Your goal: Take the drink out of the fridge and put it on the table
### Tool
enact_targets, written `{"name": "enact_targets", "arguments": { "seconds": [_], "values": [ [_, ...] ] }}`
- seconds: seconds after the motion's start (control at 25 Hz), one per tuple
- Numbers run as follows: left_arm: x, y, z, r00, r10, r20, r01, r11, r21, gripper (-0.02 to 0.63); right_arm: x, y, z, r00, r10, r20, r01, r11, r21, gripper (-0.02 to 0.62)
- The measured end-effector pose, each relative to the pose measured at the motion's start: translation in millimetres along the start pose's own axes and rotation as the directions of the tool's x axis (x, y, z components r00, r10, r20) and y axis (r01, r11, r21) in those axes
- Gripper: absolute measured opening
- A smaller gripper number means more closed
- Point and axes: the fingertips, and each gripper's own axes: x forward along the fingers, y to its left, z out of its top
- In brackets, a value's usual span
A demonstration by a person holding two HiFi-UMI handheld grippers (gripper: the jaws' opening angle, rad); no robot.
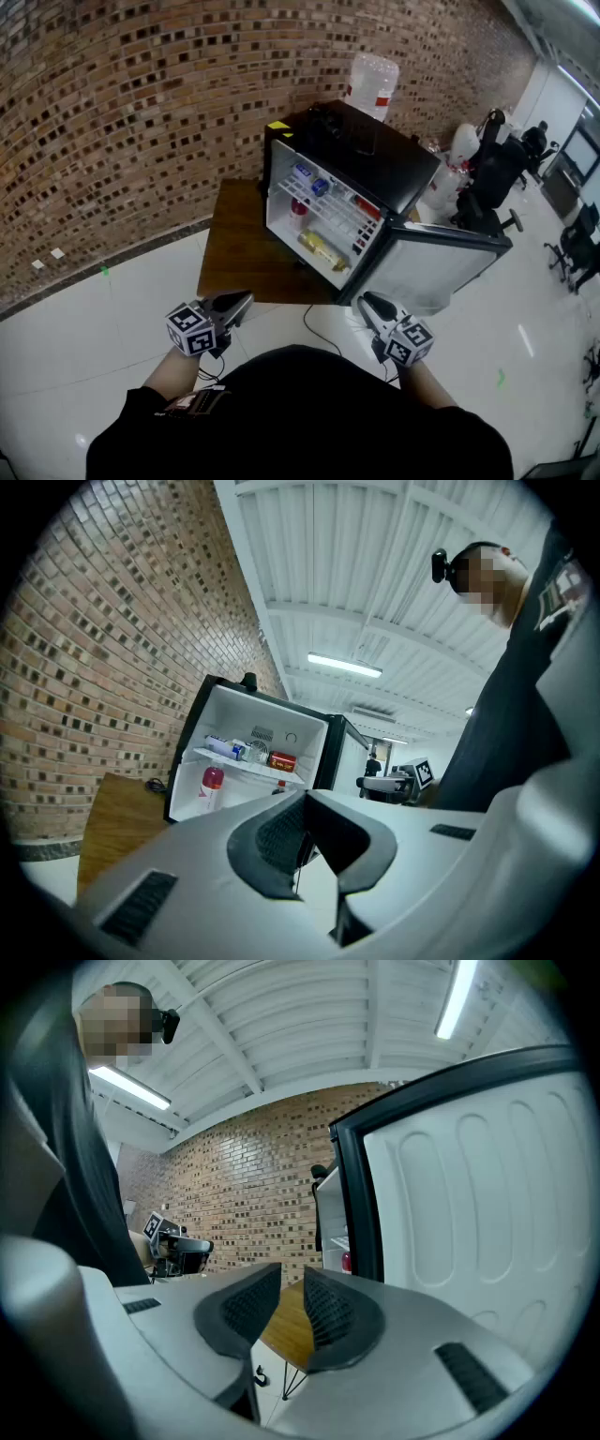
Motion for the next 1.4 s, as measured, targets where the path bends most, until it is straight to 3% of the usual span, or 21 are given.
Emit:
{"name": "enact_targets", "arguments": {
  "seconds": [0.32,0.4,0.52,0.72,1.12,1.4],
  "values": [
    [7,7,8,1.0,-0.001,-0.002,0.001,0.999,0.045,-0.005,36,12,29,0.998,0.055,0.029,-0.054,0.997,-0.054,0.147],
    [8,9,9,1.0,-0.002,-0.004,0.002,0.998,0.057,-0.005,50,15,40,0.997,0.068,0.031,-0.065,0.994,-0.086,0.184],
    [9,13,12,1.0,0.0,-0.017,0.002,0.996,0.084,-0.005,73,20,53,0.997,0.074,0.005,-0.072,0.985,-0.157,0.187],
    [5,25,21,1.0,0.007,0.017,-0.008,0.998,0.056,-0.005,116,24,68,0.997,0.074,-0.024,-0.078,0.973,-0.217,0.187],
    [-19,53,18,0.999,0.043,-0.011,-0.041,0.992,0.116,-0.005,217,-1,83,0.987,-0.06,-0.15,-0.002,0.922,-0.386,0.187],
    [-30,92,27,0.992,0.121,-0.046,-0.103,0.951,0.291,-0.005,291,-28,74,0.924,-0.239,-0.298,0.052,0.851,-0.522,0.187]
  ]
}}
